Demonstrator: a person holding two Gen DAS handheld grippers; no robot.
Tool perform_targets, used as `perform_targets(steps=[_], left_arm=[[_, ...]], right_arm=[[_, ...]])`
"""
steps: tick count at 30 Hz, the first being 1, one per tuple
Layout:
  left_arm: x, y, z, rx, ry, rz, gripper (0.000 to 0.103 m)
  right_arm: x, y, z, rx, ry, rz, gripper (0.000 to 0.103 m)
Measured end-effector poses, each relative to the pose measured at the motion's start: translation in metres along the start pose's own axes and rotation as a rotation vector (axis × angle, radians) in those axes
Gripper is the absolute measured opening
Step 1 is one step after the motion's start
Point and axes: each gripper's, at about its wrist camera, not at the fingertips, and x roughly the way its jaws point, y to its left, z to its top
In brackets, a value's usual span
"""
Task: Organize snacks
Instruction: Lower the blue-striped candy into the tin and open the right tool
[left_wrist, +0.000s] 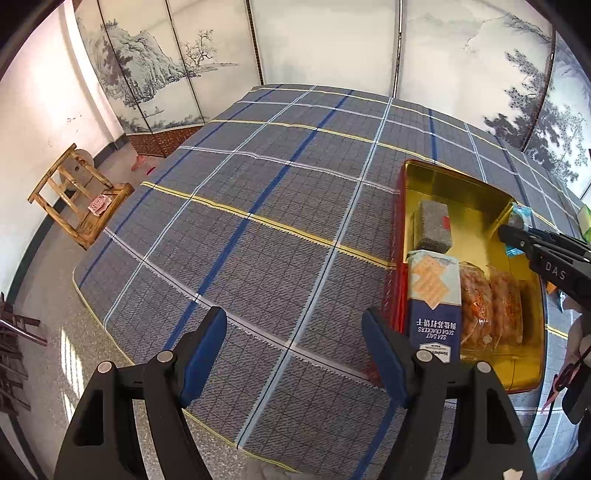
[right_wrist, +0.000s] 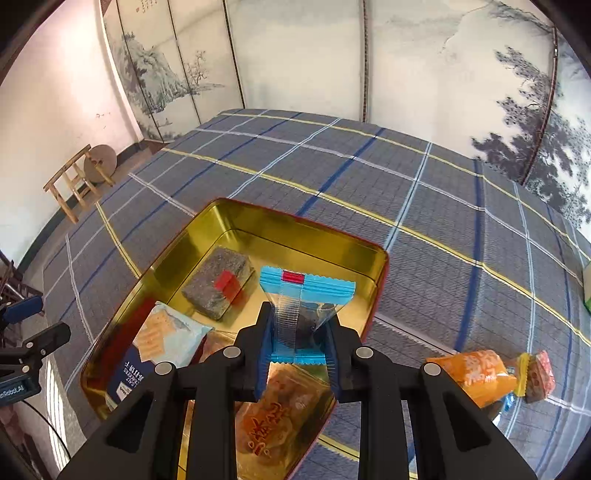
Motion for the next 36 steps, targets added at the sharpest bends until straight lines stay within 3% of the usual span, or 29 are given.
perform_targets(steps=[11,20,23,28,36], left_arm=[[0.004,0.006,-0.003,-0.010,0.022,0.003,0.073],[0.008,0.002,-0.003,-0.006,0.038,-0.014,0.073],[0.008,0.002,-0.003,-0.007,0.038,-0.015,0.073],[0.008,-0.002,-0.005,-0.003,0.047,-0.016,0.073],[0.000,-0.017,-0.001,0.028,0.028,-0.030,0.073]], right_arm=[[0.039,0.006,0.012,-0.025,0.096,-0.008,0.026],[0.043,0.007,0.013,-0.026,0.107,-0.007,0.027],[0.043,0.005,0.013,-0.007,0.107,-0.006,0.033],[0.034,0.005,0.012,-0.013,0.070,-0.015,0.047],[-0.026,-0.016,0.003,0.029,-0.062,0.048,0.047]])
